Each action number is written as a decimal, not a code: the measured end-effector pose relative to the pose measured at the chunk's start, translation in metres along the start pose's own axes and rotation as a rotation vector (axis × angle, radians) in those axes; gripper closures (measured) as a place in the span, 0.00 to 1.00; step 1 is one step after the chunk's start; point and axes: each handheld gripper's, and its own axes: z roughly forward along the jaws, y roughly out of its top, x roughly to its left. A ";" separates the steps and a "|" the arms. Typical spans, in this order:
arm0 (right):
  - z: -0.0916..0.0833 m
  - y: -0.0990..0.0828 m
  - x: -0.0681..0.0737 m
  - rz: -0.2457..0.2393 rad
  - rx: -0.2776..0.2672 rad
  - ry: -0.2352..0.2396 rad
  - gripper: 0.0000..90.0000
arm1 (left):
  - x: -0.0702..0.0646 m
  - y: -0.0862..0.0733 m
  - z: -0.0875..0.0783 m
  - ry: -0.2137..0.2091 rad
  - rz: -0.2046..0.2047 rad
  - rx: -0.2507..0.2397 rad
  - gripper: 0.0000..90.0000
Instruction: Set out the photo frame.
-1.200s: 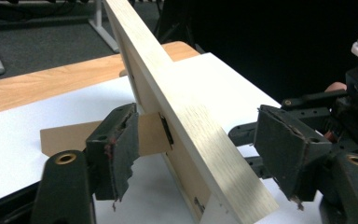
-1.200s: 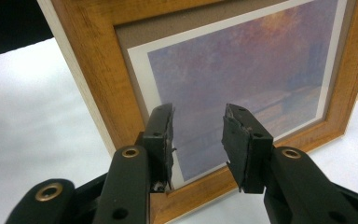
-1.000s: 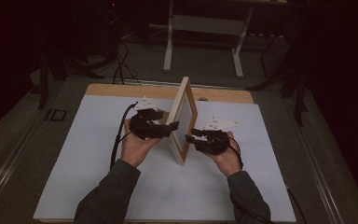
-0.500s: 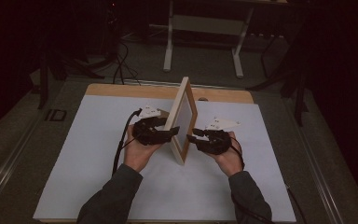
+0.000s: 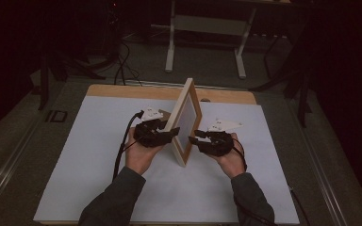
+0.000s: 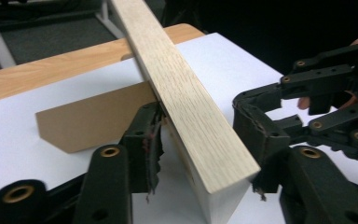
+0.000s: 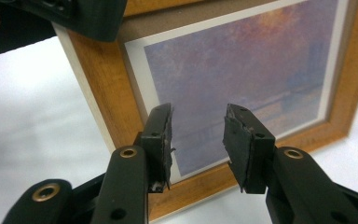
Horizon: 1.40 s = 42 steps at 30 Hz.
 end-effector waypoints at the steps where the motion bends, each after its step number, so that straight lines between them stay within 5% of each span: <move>1: 0.000 0.000 0.000 0.001 0.000 0.000 0.68 | 0.001 0.000 -0.001 0.005 0.001 0.004 0.64; 14: -0.001 0.001 -0.001 -0.002 0.000 -0.004 0.68 | 0.016 0.002 -0.006 0.004 -0.017 0.038 0.73; 42: -0.003 0.003 0.000 -0.033 0.003 -0.049 0.68 | 0.057 -0.004 -0.025 -0.121 -0.011 0.045 0.77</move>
